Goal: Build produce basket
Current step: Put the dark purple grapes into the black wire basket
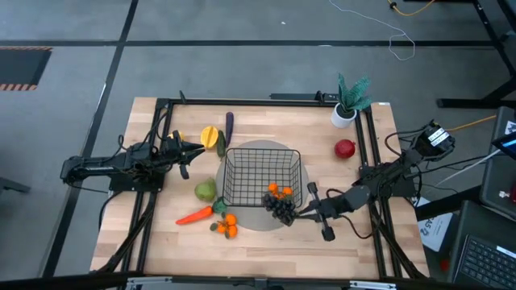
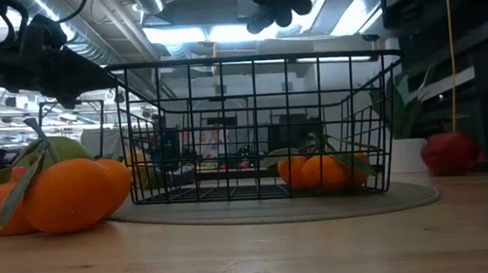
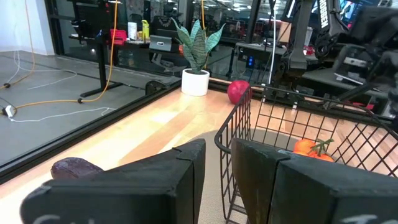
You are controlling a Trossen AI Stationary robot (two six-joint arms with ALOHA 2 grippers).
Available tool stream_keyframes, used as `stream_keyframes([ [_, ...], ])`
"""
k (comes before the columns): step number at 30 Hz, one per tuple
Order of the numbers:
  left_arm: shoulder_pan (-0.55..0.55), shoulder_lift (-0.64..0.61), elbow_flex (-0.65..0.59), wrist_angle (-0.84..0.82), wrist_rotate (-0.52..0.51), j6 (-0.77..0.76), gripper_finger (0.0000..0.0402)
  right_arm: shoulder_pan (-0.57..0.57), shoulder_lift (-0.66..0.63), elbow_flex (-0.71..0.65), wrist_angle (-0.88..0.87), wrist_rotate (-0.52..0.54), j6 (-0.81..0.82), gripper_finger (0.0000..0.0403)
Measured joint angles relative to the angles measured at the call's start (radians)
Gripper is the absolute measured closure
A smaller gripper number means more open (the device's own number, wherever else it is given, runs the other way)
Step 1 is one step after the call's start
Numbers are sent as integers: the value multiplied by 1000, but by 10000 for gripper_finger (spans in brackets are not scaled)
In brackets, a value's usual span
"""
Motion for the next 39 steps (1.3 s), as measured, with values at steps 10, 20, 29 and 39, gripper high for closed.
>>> stream_keyframes([
  [10, 0, 0, 0, 0, 0, 0, 333, -38, 0, 1, 174, 106, -148, 403],
  [20, 0, 0, 0, 0, 0, 0, 333, -140, 0, 116, 41, 30, -89, 403],
  [29, 0, 0, 0, 0, 0, 0, 333, -174, 0, 316, -258, -41, -78, 403],
  [39, 0, 0, 0, 0, 0, 0, 333, -178, 0, 377, -384, 57, -2, 403],
])
